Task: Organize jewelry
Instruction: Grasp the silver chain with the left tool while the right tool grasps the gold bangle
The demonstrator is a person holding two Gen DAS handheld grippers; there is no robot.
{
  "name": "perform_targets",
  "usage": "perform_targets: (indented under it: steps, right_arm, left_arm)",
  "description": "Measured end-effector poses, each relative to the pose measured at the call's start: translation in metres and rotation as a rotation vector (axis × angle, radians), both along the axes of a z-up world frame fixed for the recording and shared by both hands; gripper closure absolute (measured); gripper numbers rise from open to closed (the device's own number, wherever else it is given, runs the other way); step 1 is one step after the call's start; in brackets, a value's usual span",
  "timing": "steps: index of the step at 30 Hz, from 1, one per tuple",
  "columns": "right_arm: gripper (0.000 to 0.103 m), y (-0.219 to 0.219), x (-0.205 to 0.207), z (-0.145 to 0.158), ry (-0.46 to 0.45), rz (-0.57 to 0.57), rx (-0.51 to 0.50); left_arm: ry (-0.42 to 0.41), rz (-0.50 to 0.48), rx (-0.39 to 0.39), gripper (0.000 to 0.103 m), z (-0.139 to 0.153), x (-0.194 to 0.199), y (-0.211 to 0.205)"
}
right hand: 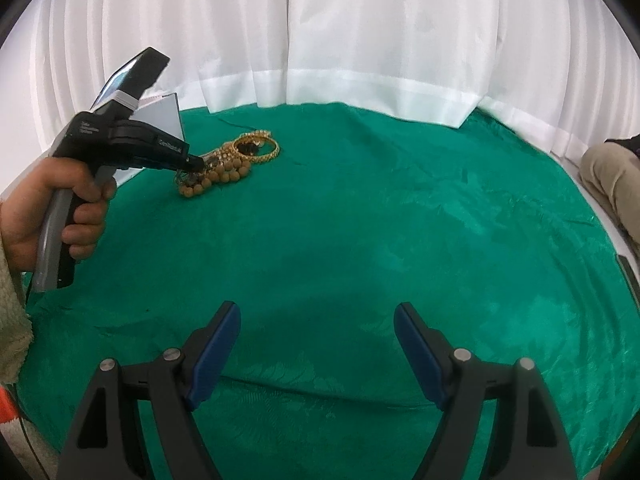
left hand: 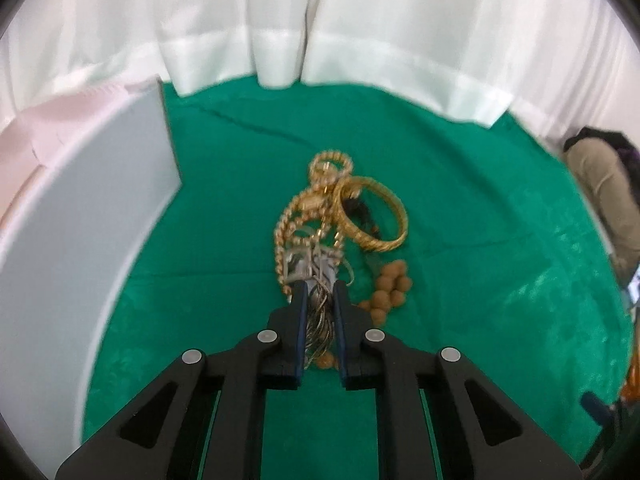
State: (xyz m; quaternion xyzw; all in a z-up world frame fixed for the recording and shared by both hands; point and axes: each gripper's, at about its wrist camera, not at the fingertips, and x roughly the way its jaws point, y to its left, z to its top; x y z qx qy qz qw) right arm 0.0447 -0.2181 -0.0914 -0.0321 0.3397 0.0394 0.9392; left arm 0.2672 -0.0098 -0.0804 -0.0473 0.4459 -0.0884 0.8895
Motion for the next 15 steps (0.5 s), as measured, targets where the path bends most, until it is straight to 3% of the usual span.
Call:
perform_targets:
  steps: [3, 8, 15]
  right_arm:
    - [0.022, -0.001, -0.002, 0.003, -0.007, -0.006, 0.009]
    - [0.022, -0.001, -0.005, 0.008, -0.013, -0.006, 0.031]
    - [0.022, 0.003, -0.003, 0.013, 0.024, 0.028, 0.110]
  left_arm:
    - [-0.032, -0.008, -0.061, 0.093, 0.030, -0.022, 0.010]
    - [-0.058, -0.018, -0.096, 0.093, 0.066, -0.070, 0.026]
    - [-0.023, 0.055, -0.114, 0.093, 0.056, -0.127, 0.062]
